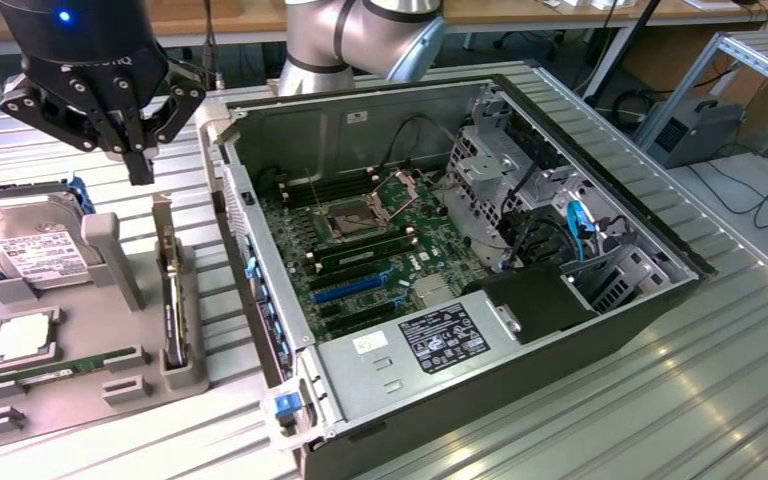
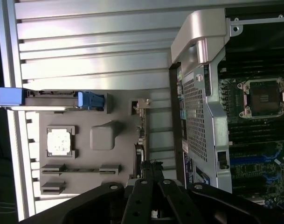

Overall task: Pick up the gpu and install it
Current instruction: 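Reach for the gpu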

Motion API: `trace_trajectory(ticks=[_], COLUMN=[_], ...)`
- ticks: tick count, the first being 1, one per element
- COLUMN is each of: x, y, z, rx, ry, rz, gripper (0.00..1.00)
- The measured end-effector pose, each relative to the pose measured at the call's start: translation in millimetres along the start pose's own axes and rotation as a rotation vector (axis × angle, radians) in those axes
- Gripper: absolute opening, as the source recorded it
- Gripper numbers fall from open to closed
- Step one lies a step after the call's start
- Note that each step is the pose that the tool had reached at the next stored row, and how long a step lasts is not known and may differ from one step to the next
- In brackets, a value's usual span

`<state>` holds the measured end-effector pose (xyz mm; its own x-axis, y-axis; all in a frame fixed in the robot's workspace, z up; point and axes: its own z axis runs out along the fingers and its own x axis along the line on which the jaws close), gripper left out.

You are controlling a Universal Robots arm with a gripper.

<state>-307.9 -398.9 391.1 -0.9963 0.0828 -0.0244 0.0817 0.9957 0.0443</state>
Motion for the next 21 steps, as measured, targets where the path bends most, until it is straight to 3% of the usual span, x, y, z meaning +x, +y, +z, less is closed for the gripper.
trace_trajectory(ticks=[21], x=[18.7], y=[-1.5], z=[-0.5], rx=[0.0], ry=[0.0], rz=[0.0], gripper=[0.11])
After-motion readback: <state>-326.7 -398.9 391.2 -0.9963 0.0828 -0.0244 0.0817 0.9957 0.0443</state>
